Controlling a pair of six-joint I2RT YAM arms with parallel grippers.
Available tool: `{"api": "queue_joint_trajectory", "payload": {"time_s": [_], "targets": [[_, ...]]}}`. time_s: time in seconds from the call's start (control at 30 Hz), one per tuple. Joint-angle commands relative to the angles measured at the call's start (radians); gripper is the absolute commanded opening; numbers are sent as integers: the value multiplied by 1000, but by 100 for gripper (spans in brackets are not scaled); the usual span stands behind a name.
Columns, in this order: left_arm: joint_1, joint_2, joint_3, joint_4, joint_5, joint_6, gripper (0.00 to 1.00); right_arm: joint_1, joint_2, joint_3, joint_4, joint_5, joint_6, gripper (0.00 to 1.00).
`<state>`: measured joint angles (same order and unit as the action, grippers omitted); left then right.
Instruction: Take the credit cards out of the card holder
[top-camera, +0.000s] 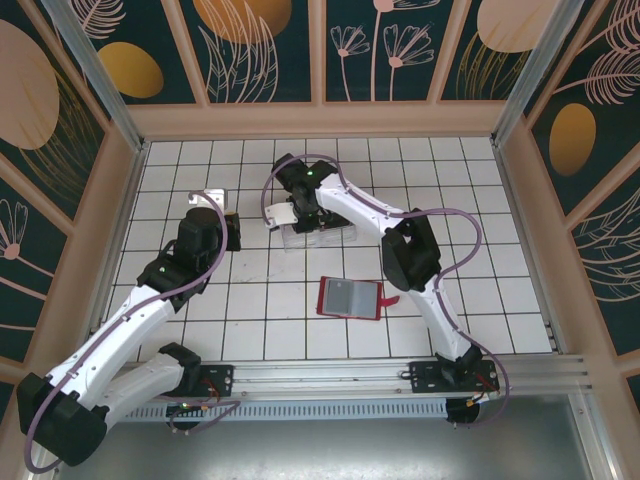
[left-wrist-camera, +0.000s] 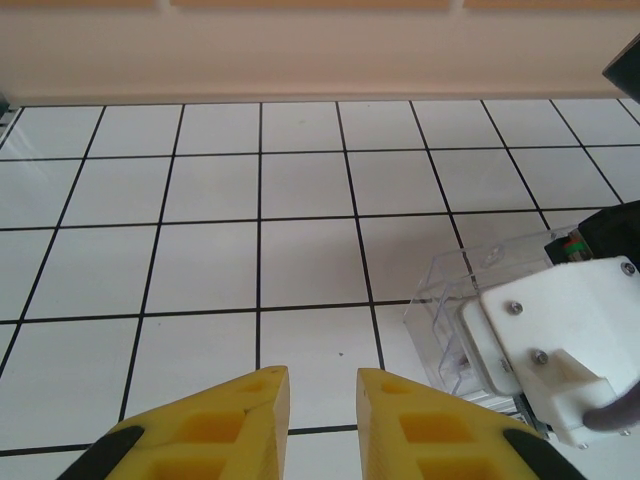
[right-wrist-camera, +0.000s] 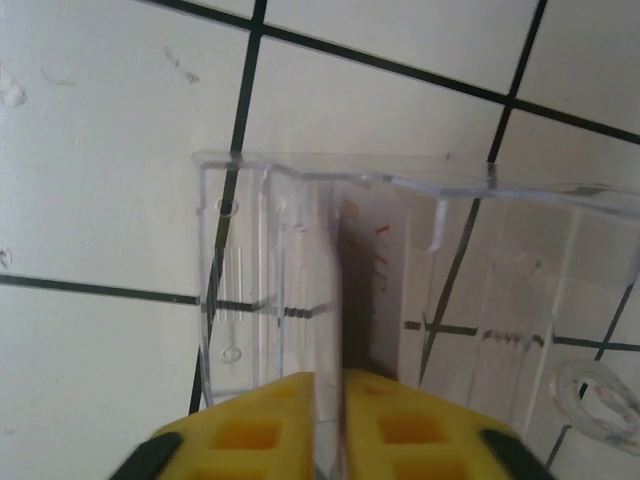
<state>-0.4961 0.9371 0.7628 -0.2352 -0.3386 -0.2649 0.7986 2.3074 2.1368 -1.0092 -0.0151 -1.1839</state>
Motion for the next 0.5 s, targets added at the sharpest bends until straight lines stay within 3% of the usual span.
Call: {"api": "queue_joint_trajectory", "payload": {"time_s": [0.0, 0.23, 0.47], "targets": [[4, 6, -5, 20, -2, 18, 25, 2, -1, 44, 9, 12, 19, 22], [4, 11, 15, 11, 12, 23, 25, 1, -53, 53, 29, 40, 61, 28], [4, 9, 18, -11, 36, 3, 25, -12, -129, -67, 130, 124, 119, 28]]}}
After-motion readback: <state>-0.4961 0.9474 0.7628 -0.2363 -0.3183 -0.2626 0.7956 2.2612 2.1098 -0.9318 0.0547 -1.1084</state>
